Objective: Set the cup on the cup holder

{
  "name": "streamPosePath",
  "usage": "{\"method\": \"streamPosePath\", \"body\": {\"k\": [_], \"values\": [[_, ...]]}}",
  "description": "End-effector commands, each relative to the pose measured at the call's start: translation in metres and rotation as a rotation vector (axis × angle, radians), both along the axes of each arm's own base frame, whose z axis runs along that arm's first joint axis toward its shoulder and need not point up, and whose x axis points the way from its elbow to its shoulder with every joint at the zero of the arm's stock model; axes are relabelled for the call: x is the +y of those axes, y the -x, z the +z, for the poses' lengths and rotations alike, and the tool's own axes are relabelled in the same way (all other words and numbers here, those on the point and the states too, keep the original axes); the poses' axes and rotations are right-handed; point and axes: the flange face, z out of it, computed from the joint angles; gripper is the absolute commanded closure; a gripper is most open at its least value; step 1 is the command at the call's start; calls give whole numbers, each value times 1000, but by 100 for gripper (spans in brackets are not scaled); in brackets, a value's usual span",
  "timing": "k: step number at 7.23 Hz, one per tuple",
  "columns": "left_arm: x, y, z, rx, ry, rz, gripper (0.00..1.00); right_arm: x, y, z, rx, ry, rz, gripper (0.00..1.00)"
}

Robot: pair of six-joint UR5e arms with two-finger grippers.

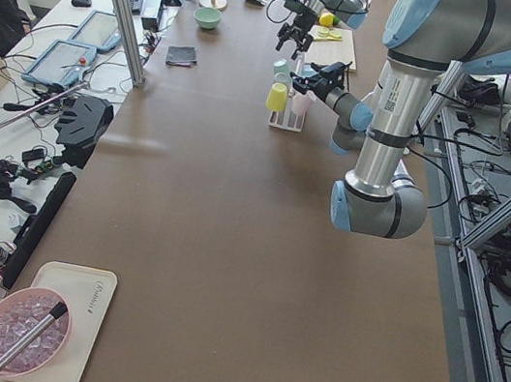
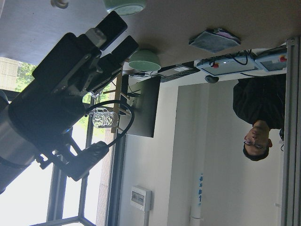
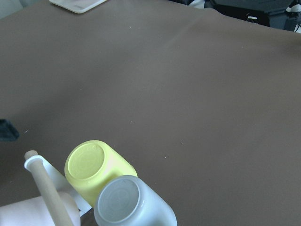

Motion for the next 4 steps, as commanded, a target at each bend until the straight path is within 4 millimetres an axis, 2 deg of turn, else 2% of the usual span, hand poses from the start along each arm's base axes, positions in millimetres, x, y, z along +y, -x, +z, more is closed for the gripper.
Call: {"method": "streamPosePath", "body": {"k": [1,2,3,4], "values": [[-48,34,-28,-93,-54,-34,2,-37,-49,10,121,123,-51,0],[-74,51,-12,-142,-83,-41,2,-64,-79,23,186,206,-77,0],[-99,75,11,-183,-94,-25,2,-82,-96,45,278,266,-62,0],[-116,89,20,-149,-47,37,2,-95,-114,72,369,291,-50,0]]}}
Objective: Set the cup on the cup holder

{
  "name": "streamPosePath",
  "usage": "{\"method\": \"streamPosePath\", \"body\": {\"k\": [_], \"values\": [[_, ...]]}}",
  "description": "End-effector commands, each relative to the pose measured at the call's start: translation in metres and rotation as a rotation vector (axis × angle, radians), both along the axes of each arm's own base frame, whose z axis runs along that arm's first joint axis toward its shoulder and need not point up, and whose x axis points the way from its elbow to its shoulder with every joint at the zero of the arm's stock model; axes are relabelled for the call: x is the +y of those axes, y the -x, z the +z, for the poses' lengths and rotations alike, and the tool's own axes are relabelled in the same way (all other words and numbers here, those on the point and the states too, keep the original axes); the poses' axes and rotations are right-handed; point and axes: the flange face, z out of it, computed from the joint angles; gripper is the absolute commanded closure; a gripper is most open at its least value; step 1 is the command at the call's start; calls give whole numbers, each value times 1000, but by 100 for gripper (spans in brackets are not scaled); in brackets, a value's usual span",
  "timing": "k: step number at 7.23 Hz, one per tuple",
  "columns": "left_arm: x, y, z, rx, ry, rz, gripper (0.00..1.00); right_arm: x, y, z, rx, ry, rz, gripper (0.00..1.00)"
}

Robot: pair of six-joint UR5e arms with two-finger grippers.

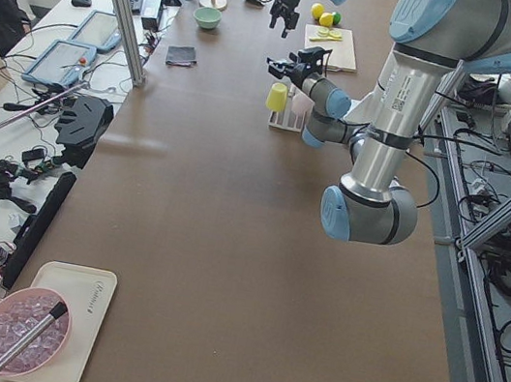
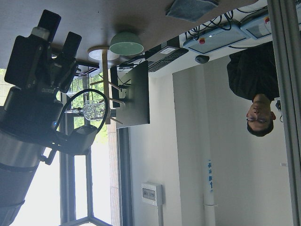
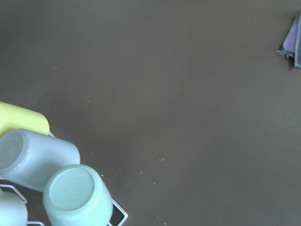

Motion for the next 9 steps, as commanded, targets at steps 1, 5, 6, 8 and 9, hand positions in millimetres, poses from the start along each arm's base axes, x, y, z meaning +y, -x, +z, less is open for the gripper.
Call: {"method": "streamPosePath", "body": {"k": [1,5,6,8,9], "values": [[-47,32,25,-46,105,23,2,-34,-51,52,179,164,37,0],[-124,43,60,-389,409,140,2,-53,-196,185,301,570,226,0],[-129,46,73,-450,463,186,2,-46,-233,222,317,636,276,0],[-140,55,78,-576,613,341,2,-58,-315,307,370,607,197,0],[-141,66,89,-628,707,424,2,-49,-361,357,322,690,209,0]]}}
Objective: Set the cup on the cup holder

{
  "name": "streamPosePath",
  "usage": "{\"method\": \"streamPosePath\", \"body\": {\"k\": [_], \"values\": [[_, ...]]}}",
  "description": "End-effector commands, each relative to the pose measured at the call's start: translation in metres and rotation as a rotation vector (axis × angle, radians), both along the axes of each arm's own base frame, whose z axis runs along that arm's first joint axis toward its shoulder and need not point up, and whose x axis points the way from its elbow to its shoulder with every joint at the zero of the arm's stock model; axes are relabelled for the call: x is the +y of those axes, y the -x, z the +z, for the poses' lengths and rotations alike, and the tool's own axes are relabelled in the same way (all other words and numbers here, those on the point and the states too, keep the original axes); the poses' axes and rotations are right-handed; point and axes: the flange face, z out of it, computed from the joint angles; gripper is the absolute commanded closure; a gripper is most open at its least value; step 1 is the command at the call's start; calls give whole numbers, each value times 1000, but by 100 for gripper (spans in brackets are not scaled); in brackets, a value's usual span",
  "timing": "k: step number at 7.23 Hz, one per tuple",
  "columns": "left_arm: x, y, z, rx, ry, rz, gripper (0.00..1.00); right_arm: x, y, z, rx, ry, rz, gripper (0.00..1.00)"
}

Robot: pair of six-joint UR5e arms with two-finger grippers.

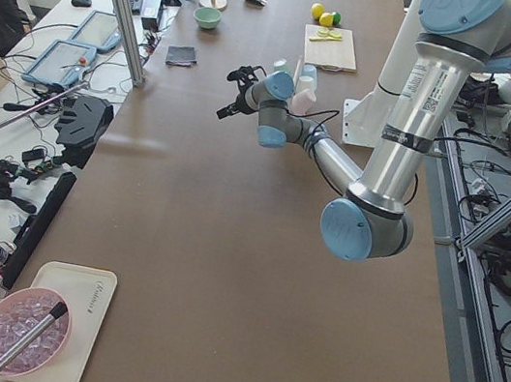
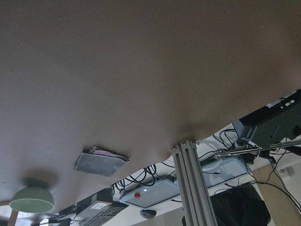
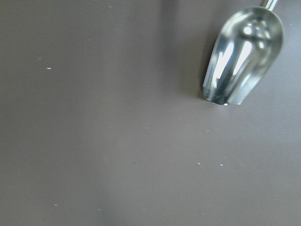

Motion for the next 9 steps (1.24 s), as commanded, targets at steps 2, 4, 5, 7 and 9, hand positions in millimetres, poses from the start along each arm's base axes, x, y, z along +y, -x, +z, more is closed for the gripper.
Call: {"method": "streamPosePath", "body": {"k": [2,4,5,7,9], "values": [[-23,42,41,-175,430,166,2,39,-119,143,-92,115,10,0],[-45,131,116,-248,691,42,2,46,-140,152,-106,101,20,0],[-55,181,152,-245,771,-41,2,42,-137,146,-149,95,34,0],[-23,294,247,-142,1007,-129,2,34,-137,138,-153,117,82,0],[-4,362,330,-151,1039,-99,2,20,-137,152,-151,145,93,0]]}}
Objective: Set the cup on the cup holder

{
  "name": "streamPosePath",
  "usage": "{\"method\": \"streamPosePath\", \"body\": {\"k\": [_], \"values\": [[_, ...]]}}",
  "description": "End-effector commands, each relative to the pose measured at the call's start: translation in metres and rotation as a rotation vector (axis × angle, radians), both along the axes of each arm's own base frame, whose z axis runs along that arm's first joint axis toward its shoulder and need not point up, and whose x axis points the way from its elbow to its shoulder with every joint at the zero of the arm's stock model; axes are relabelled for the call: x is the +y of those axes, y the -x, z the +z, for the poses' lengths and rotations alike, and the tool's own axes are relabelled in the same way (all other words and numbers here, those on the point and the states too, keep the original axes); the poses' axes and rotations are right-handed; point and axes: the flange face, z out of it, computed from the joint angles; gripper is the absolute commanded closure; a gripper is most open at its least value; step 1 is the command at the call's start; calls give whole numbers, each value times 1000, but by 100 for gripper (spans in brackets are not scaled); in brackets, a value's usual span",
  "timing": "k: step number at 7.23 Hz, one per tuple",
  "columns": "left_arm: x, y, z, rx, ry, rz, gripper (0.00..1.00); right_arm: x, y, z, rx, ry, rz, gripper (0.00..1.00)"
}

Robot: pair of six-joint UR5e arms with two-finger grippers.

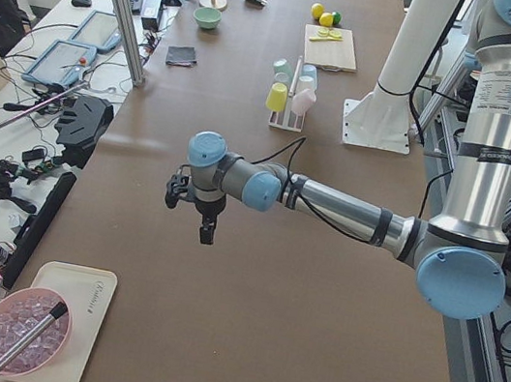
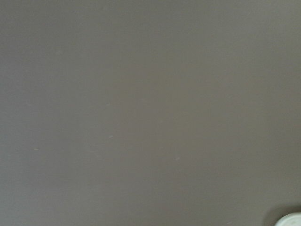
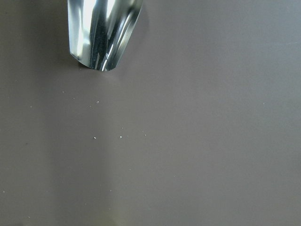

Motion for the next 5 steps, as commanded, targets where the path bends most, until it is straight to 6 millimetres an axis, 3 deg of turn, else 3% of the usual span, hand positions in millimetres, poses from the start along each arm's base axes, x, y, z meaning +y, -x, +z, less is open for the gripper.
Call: {"method": "streamPosePath", "body": {"k": [1,2,3,4,5], "values": [[24,69,80,5,52,-11,2,-11,0,28,6,-28,4,0],[31,78,96,6,81,-28,2,-15,0,39,16,-121,4,0],[32,79,98,2,93,-31,2,-12,0,51,20,-163,5,0],[32,87,86,7,83,-48,2,-13,0,50,15,-172,6,0],[47,89,84,3,96,-49,2,-20,-1,37,18,-196,7,0]]}}
